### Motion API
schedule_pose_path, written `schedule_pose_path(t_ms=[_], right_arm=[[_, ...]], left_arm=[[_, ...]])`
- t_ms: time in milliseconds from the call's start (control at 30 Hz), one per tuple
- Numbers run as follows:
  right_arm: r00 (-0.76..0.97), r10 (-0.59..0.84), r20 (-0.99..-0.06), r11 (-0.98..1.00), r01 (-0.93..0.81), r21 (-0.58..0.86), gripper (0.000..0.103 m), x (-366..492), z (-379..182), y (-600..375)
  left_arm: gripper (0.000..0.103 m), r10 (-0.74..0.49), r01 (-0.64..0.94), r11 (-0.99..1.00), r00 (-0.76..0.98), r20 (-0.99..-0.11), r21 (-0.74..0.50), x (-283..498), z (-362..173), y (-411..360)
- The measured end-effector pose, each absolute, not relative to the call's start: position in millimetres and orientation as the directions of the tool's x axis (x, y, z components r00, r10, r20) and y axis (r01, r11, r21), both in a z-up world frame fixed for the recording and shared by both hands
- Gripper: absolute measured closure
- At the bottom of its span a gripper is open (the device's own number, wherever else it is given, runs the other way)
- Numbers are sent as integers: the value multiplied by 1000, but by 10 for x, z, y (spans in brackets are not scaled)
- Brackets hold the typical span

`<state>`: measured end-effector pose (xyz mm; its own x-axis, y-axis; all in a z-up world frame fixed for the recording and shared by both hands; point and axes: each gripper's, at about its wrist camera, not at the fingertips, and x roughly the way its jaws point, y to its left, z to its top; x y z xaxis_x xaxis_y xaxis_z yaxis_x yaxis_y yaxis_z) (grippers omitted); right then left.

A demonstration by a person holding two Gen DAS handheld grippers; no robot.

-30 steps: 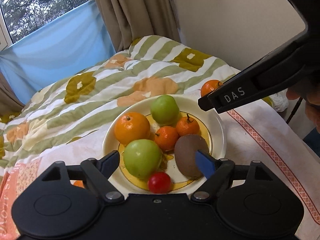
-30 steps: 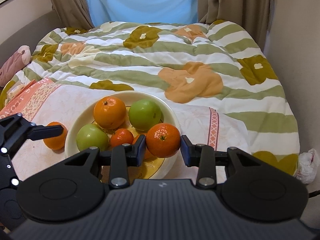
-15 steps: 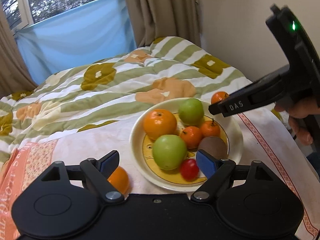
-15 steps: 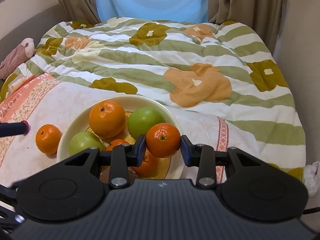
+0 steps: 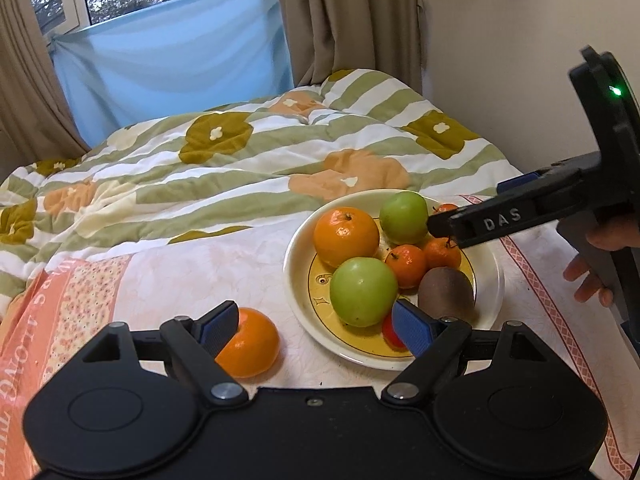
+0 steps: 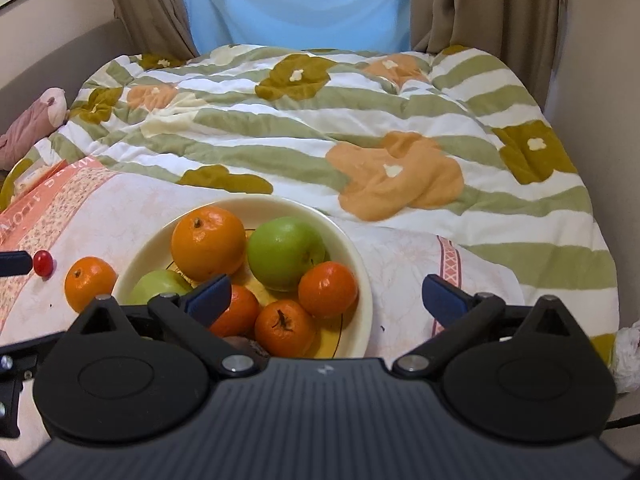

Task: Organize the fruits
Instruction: 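Withdraw both open tools toward the last tomato and the large orange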

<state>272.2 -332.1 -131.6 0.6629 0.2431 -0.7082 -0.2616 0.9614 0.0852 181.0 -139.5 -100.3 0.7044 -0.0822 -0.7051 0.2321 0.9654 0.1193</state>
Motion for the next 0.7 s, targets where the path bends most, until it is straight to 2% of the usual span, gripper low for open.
schedule_pose_path(t_ms=[233,700], right_arm=[[684,234,-691,963,-259,70,0,2592,-1165,-3349],[704,239,-669,967,-238,95,0,2010,-507,-3295]], left_arm=[[16,-80,217,969,727,-682,118,1726,-860,-1369],[16,-38,148,980,790,-611,131,1277,-291,-1118]])
